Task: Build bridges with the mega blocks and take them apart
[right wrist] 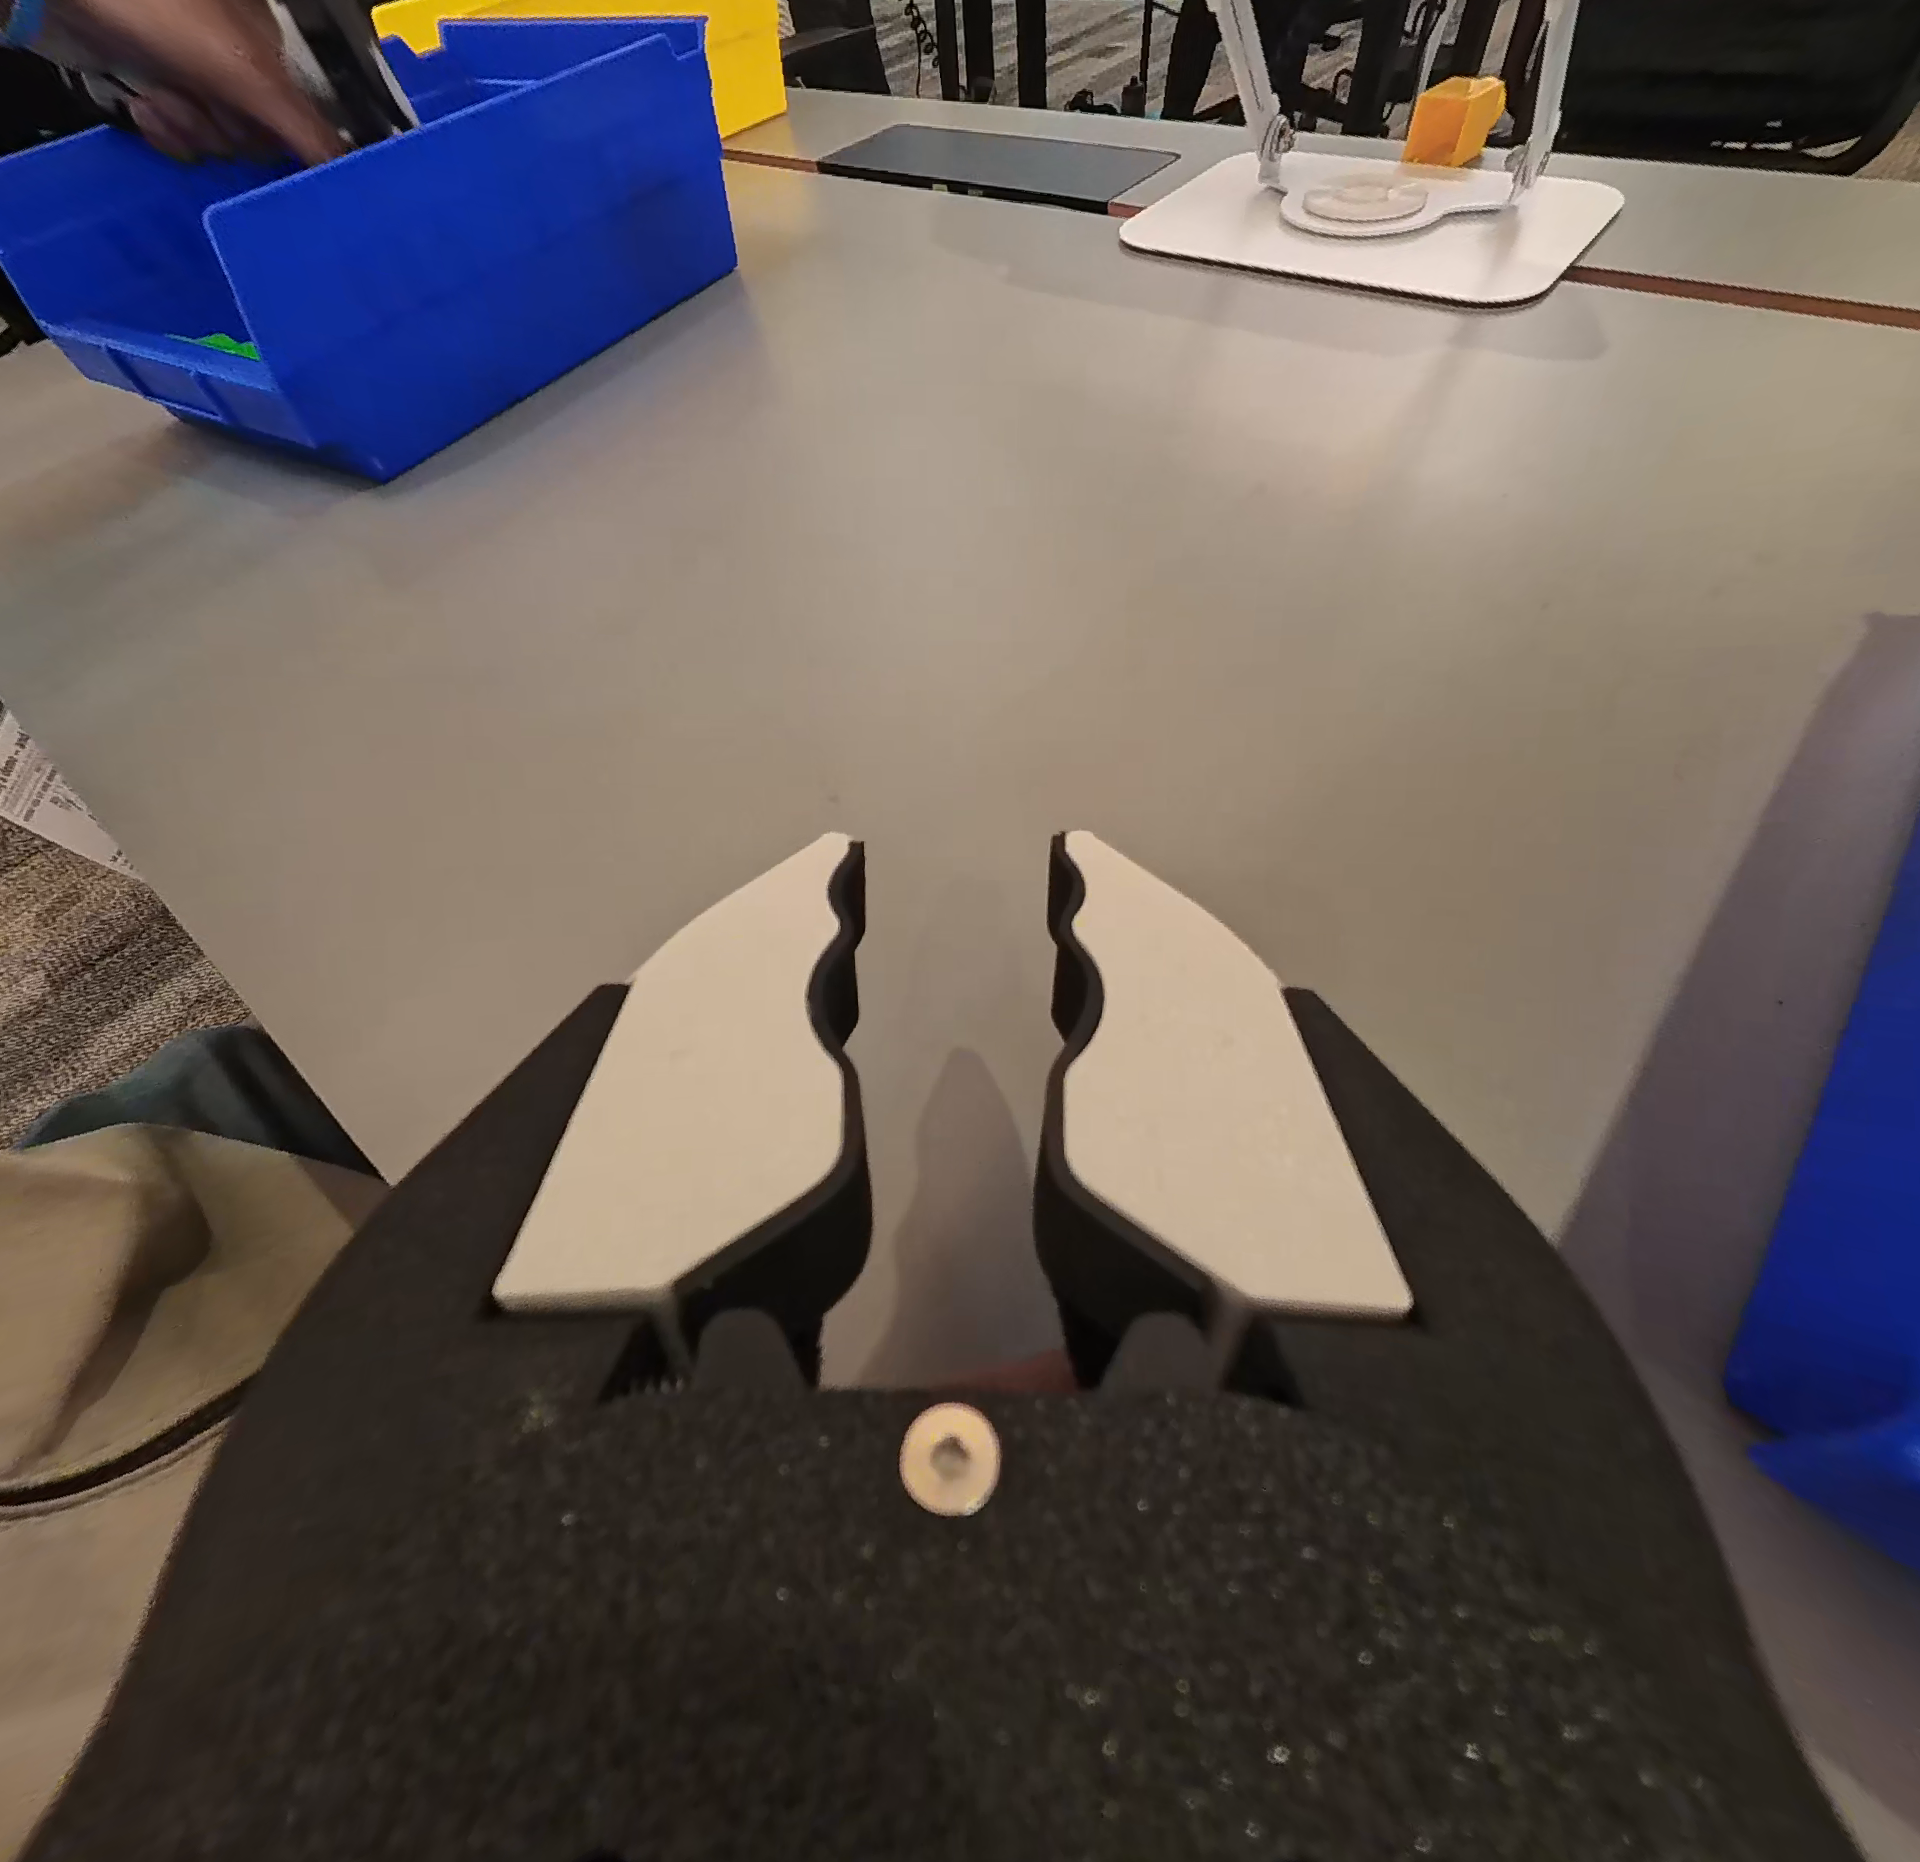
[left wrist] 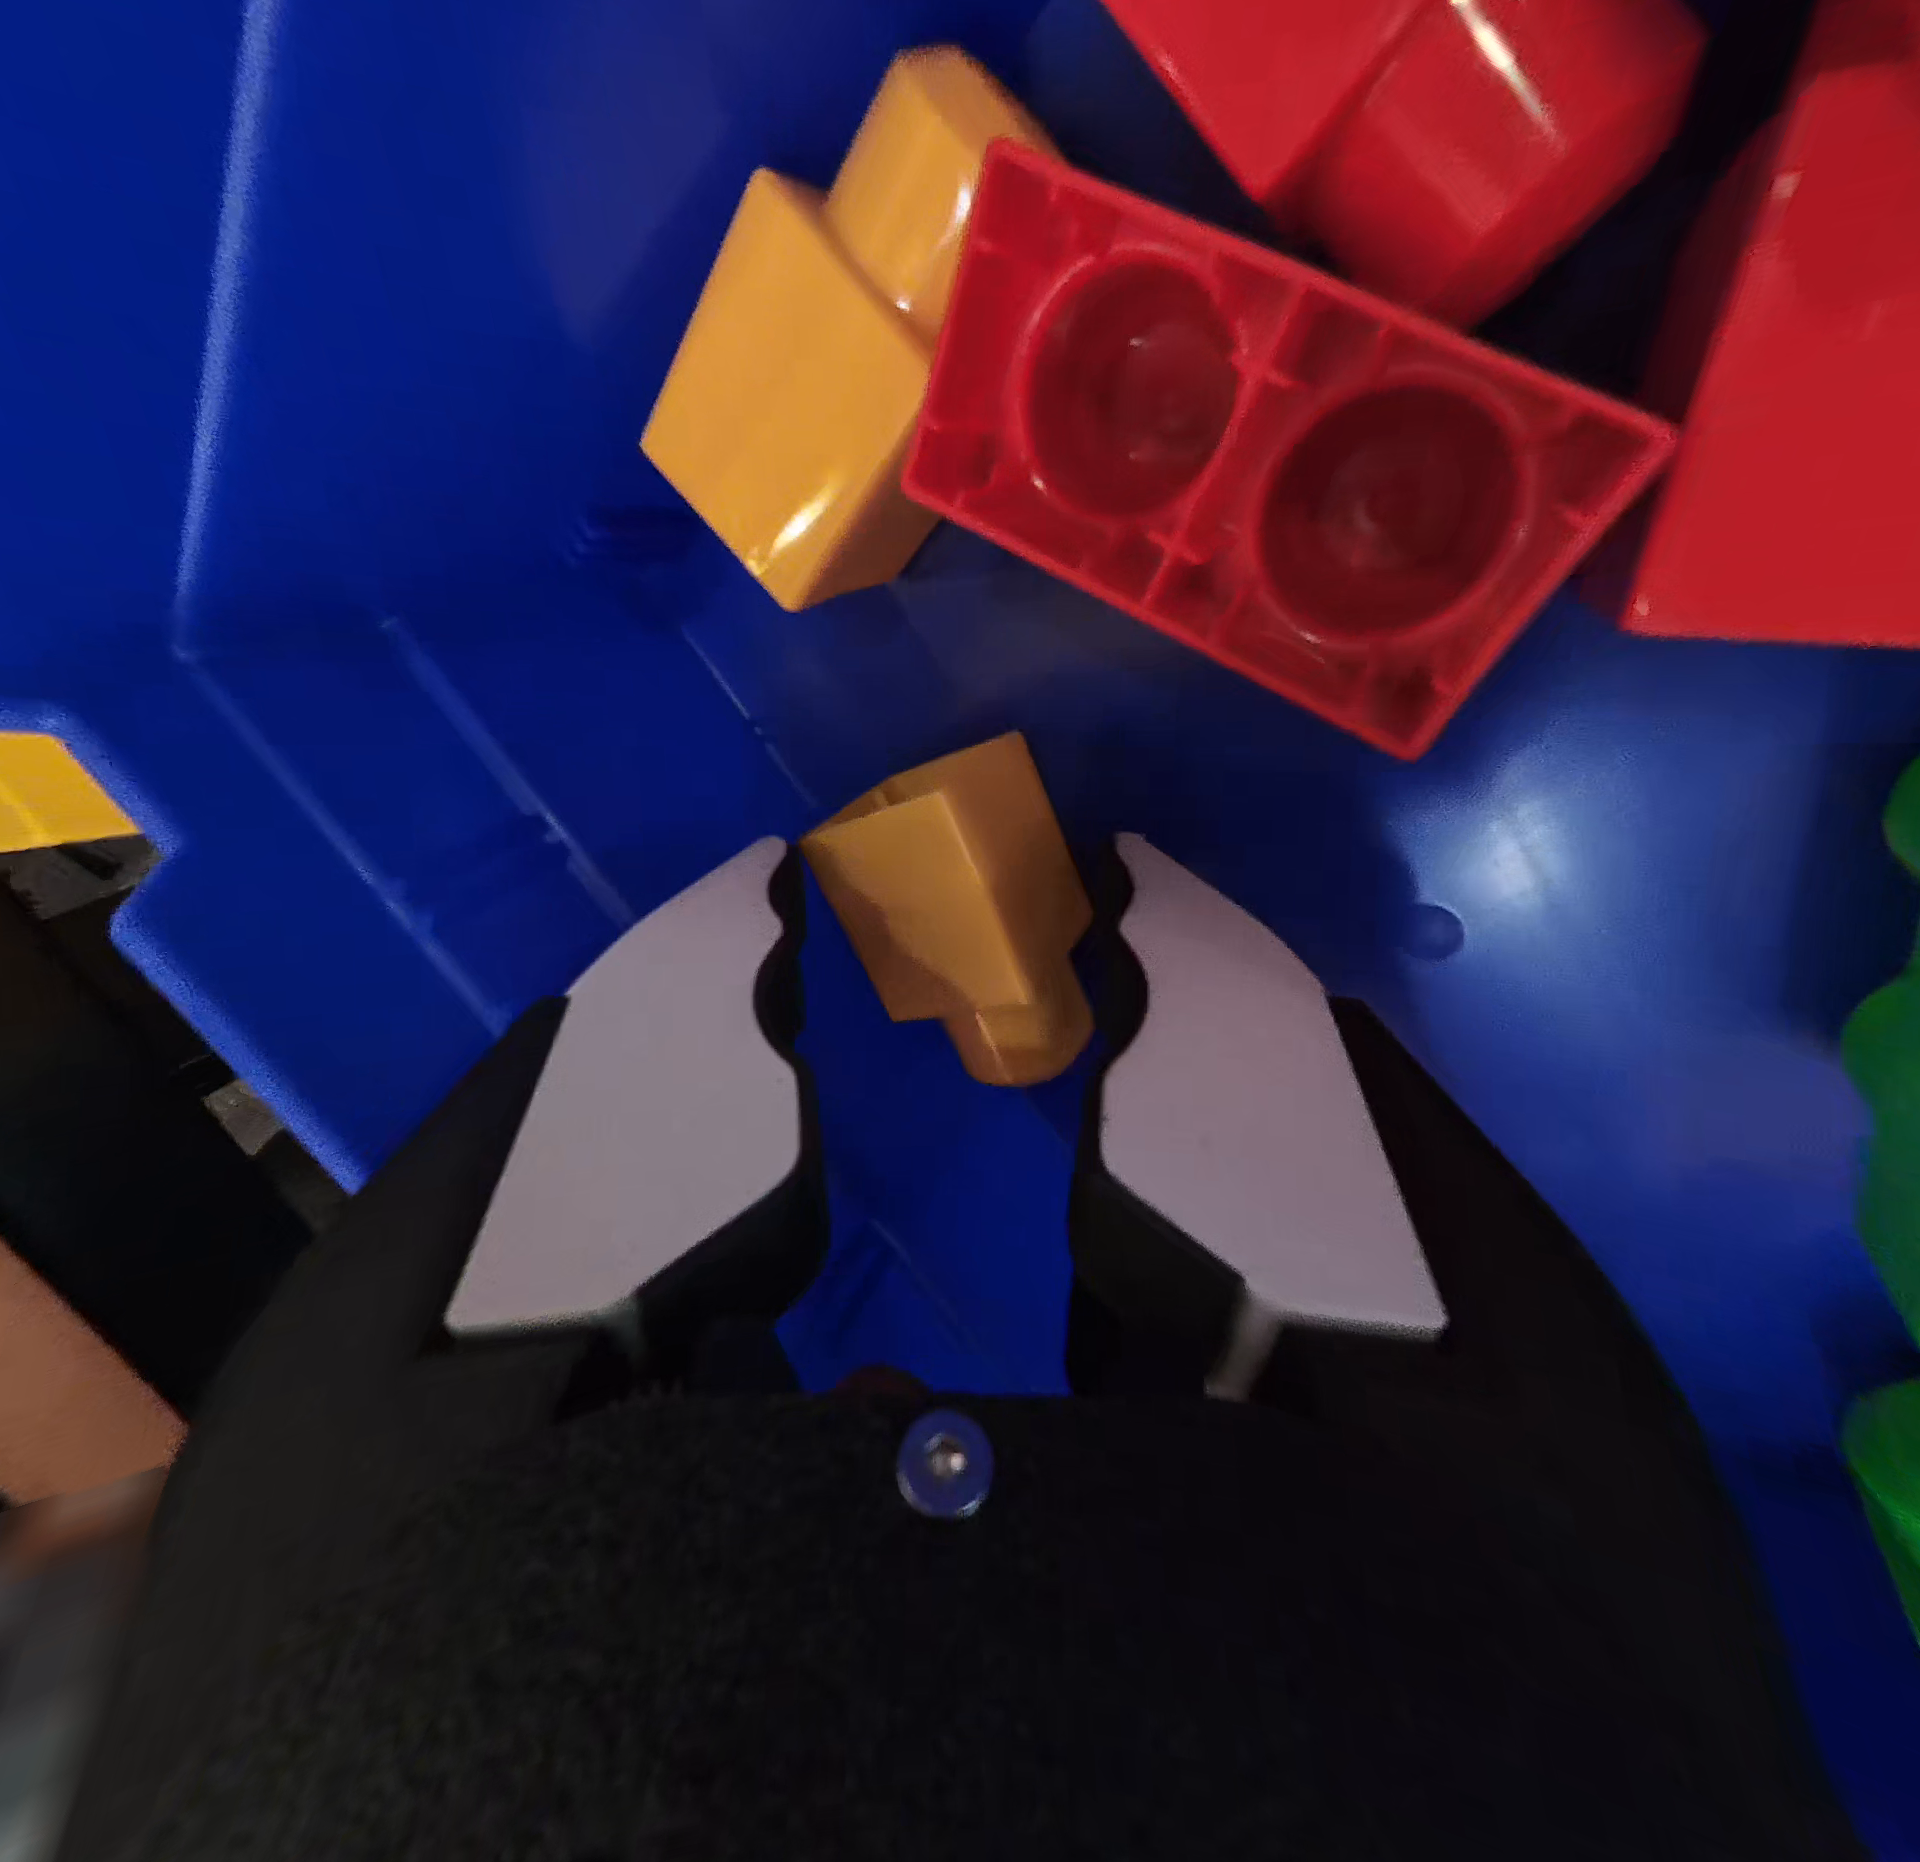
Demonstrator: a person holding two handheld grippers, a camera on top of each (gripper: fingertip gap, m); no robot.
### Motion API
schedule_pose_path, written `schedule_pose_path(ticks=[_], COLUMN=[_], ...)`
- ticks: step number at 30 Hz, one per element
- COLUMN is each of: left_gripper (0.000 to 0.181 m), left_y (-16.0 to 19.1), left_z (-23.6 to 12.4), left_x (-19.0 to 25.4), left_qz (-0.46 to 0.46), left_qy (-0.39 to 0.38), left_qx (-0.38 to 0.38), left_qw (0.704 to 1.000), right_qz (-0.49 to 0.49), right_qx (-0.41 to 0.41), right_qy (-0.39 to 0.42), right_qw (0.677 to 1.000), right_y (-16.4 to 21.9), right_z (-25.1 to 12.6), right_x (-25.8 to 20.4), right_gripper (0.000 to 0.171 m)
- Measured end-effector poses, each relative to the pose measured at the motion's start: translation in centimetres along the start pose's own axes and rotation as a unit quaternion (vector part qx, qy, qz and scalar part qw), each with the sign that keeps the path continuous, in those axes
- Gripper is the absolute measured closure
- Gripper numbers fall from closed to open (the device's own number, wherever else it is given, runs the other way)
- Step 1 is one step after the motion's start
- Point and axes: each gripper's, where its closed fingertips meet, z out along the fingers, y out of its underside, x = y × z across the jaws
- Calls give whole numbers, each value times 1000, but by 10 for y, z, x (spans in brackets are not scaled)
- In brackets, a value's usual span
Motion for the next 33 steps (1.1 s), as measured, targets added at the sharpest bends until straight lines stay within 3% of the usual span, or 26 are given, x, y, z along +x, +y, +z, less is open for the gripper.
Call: schedule_pose_path(ticks=[19,27,33], left_gripper=[141,142,142], left_y=[-6,-5,-13], left_z=[-13,-54,-131], left_x=[7,16,49], left_qz=[-8,-3,30], left_qy=[3,8,-8], left_qx=[49,106,201], left_qw=[999,994,979], right_qz=[1,-8,-14], right_qx=[-3,-5,-2], right_qy=[-2,-5,-9], right_qw=[1000,1000,1000], right_y=[1,-1,-15], right_z=[-1,1,1], right_x=[0,-5,-6], right_gripper=[139,140,140])
